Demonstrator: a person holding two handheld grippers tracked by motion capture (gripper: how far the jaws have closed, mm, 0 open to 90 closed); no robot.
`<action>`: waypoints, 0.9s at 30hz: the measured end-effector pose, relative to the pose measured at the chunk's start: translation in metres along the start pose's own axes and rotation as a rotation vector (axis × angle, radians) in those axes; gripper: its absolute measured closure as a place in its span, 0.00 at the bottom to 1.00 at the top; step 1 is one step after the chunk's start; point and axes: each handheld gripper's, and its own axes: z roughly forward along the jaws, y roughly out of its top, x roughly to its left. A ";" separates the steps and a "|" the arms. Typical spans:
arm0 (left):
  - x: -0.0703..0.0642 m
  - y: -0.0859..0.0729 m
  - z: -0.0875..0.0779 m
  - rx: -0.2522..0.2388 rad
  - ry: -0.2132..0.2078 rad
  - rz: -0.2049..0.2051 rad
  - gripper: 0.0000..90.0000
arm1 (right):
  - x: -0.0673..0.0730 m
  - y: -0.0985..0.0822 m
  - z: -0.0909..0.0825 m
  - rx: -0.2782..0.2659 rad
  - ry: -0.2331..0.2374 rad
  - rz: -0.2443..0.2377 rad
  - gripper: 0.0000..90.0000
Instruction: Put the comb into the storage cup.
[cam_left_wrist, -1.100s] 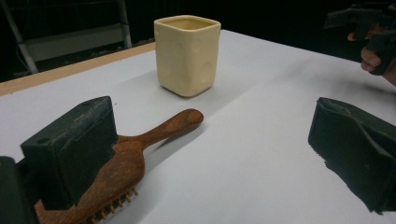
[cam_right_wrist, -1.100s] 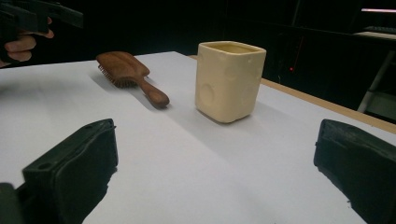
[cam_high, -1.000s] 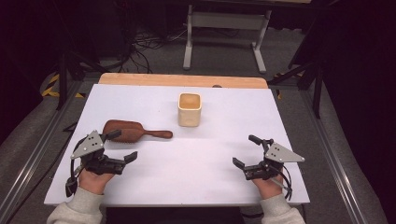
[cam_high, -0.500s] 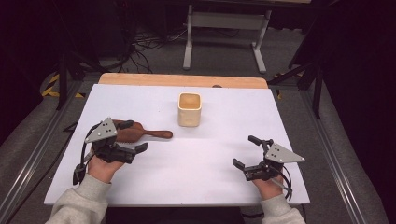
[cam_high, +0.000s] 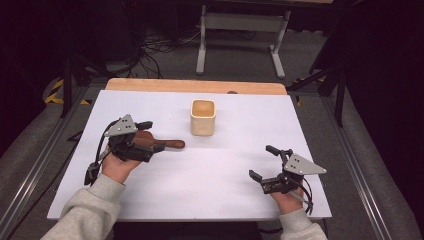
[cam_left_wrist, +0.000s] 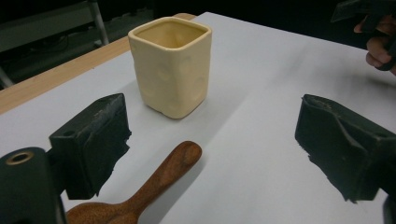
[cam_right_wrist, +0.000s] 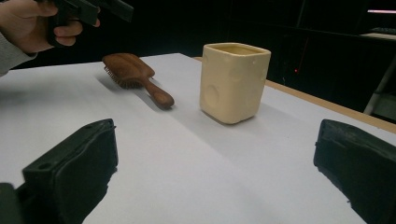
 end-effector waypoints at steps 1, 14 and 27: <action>0.001 0.000 0.001 0.000 -0.002 -0.004 0.14 | 0.000 0.000 0.000 0.000 0.001 0.001 0.00; 0.015 0.009 0.020 0.070 -0.035 -0.012 0.42 | 0.000 -0.001 0.000 0.004 0.006 -0.001 0.01; 0.025 0.017 0.036 0.296 -0.020 0.011 1.00 | 0.000 -0.001 -0.001 0.001 0.012 0.004 0.01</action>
